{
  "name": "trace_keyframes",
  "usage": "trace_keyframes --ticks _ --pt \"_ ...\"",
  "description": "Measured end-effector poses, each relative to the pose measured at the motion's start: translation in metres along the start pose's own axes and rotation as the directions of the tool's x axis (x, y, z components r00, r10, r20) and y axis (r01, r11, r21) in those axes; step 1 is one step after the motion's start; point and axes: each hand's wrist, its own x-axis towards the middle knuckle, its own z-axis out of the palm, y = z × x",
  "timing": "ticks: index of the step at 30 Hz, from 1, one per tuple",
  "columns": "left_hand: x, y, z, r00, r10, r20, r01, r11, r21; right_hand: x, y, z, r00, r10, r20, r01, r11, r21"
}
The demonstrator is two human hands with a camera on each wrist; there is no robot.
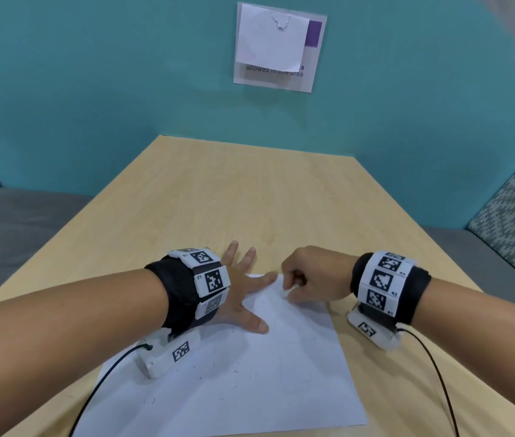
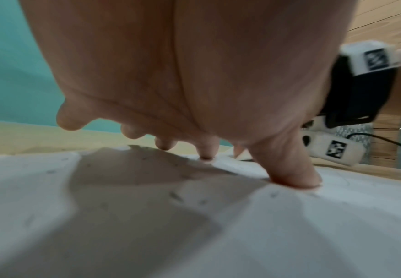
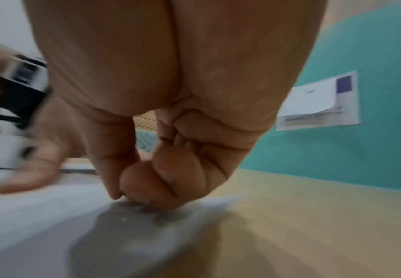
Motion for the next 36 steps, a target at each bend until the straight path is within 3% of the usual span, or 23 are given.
trace_keyframes --ticks 2,11,18,22,27,31,36 --pt "0.0 0.0 0.001 1.0 -0.008 -0.001 0.008 1.0 0.005 0.001 0.011 -0.004 0.998 0.058 -0.031 -0.058 0.998 0.003" --pt "0.016 0.012 -0.003 0.998 0.067 0.002 -0.066 0.994 -0.083 0.001 0.014 -0.004 0.998 0.058 -0.033 -0.057 0.998 0.014" --pt "0.013 0.021 -0.011 0.998 0.062 0.011 -0.062 0.998 0.004 -0.006 -0.006 0.008 0.993 -0.081 0.081 0.08 0.997 0.014" --pt "0.014 0.022 -0.01 0.999 0.038 0.025 -0.038 0.999 0.002 0.001 0.013 -0.009 1.0 0.029 0.006 -0.029 1.0 -0.011" --pt "0.007 0.026 -0.018 0.997 0.057 0.05 -0.058 0.998 0.015 -0.005 -0.011 0.009 0.992 -0.101 0.074 0.101 0.995 0.0" --pt "0.012 0.021 -0.012 0.998 0.044 0.046 -0.044 0.999 -0.009 -0.001 0.011 -0.008 1.0 0.031 0.002 -0.031 0.999 -0.01" --pt "0.013 0.022 -0.012 0.998 0.041 0.049 -0.042 0.999 0.019 -0.007 -0.007 0.007 0.995 -0.075 0.066 0.075 0.997 0.0"
